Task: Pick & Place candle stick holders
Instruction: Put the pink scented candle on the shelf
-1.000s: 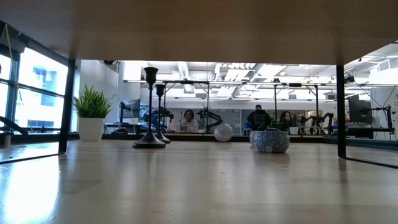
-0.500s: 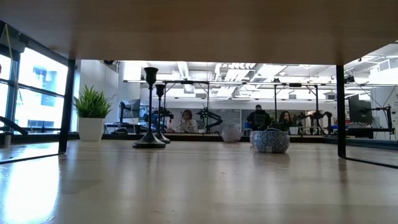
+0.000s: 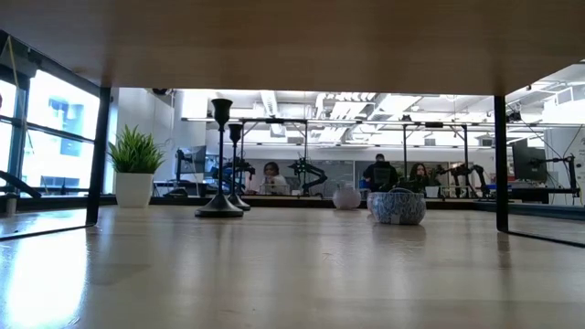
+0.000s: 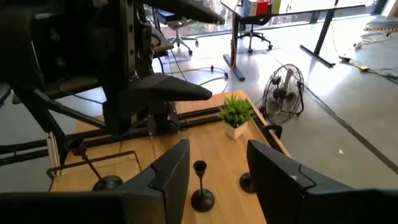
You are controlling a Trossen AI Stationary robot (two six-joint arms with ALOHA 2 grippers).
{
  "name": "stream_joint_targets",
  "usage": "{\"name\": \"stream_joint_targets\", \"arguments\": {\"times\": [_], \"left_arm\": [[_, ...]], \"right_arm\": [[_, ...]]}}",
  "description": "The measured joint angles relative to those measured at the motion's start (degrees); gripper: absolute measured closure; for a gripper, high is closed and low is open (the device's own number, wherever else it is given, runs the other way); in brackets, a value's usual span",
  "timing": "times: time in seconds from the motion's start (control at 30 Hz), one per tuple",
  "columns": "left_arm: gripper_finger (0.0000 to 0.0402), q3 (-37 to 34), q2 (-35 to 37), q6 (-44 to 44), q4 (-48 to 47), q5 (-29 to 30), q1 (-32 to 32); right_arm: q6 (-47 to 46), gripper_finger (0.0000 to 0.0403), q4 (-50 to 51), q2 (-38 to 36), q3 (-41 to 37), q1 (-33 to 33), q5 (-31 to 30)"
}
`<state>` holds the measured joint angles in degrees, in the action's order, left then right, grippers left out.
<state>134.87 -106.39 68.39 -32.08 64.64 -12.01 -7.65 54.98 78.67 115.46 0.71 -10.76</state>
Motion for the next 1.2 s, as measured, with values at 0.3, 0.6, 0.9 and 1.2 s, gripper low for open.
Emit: {"name": "stream_joint_targets", "arguments": {"times": [0.3,0.6,0.9,1.2], "left_arm": [[0.0133,0.0,0.0,-4.6,-0.15,0.44,0.0],[0.0133,0.0,0.0,-4.17,-1.2,0.27,0.46],[0.0133,0.0,0.07,-9.3,2.09,4.36,3.51],[0.0133,0.0,0.02,-11.7,0.19,6.23,4.9]], "right_arm": [[-2.95,0.0249,3.28,-0.01,0.0,0.0,-0.08],[-3.96,0.0243,4.21,0.0,0.0,0.0,-2.52],[-2.15,0.021,2.8,0.0,-0.02,0.0,-2.42],[0.84,0.0108,-1.46,0.0,-0.02,0.0,5.35]]}}
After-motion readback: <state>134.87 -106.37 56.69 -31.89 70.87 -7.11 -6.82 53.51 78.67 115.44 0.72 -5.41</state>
